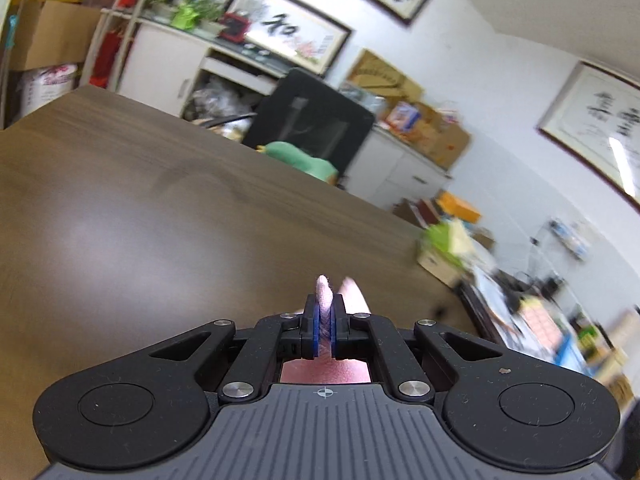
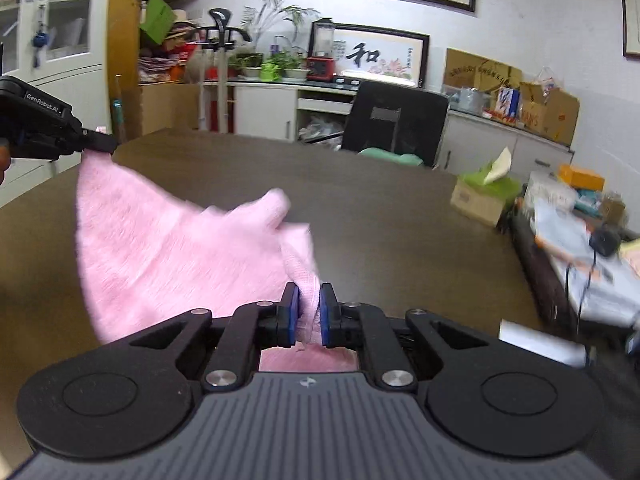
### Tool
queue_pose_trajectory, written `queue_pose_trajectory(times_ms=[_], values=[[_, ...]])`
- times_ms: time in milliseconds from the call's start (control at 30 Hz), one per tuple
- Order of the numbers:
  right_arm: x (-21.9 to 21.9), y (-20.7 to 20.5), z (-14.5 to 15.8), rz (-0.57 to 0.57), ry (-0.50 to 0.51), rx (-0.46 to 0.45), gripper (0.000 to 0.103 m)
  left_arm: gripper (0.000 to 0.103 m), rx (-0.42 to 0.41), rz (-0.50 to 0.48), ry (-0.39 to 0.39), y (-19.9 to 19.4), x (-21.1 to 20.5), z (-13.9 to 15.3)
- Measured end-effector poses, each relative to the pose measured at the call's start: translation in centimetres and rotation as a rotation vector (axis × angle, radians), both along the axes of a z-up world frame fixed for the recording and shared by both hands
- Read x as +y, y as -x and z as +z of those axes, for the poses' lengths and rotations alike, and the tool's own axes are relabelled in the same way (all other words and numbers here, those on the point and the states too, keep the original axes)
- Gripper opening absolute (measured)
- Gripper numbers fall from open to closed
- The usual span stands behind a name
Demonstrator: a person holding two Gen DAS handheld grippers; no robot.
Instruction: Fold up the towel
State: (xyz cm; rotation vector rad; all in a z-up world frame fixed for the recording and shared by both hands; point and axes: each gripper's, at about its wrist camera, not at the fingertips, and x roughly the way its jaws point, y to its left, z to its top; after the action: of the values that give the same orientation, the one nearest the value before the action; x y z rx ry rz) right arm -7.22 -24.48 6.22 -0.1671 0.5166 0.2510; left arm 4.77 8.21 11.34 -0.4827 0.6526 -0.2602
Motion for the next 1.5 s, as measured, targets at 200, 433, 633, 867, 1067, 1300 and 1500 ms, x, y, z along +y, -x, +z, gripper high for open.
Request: queue_pose_trajectory(times_ms=[200, 433, 633, 867, 1067, 1300, 1500], values=[[-0.5, -7.0, 7.9, -0.075, -0.048, -0.181, 0.009, 0.004, -0.091, 0.101, 0.067, -6.0, 0.5, 7.4], [-1.5, -1.5, 10.8, -0.035, -0.059, -0.390, 0.009, 0.005, -0.308, 0.031, 0.094, 1.6, 2.2, 11.2], [-0.8, 4.2, 3.0, 0.071, -0.042, -0.227, 0.009, 0.005, -0.151, -0.034, 0.028, 8.8, 1.3, 1.7], [0.0, 7.5, -4.9, 0.116, -0.064, 0.025, 0.010, 0.007, 0.029, -0.034, 0.026, 12.8, 2.8, -7.1], [-0.5, 9.4, -5.7, 0.135, -0.110, 0.093, 0.018, 0.013, 0.043, 0.004, 0.015, 13.8, 4.8, -8.1], [-1.4, 9.2, -5.8, 0.129, -0.115, 0.116, 0.055, 0.019, 0.059, 0.082, 0.034, 15.1, 8.1, -8.5], [-0.9, 9.4, -7.0, 0.144, -0.104, 0.128, 0.056, 0.032, 0.010, 0.017, -0.028, 17.3, 7.4, -8.2]])
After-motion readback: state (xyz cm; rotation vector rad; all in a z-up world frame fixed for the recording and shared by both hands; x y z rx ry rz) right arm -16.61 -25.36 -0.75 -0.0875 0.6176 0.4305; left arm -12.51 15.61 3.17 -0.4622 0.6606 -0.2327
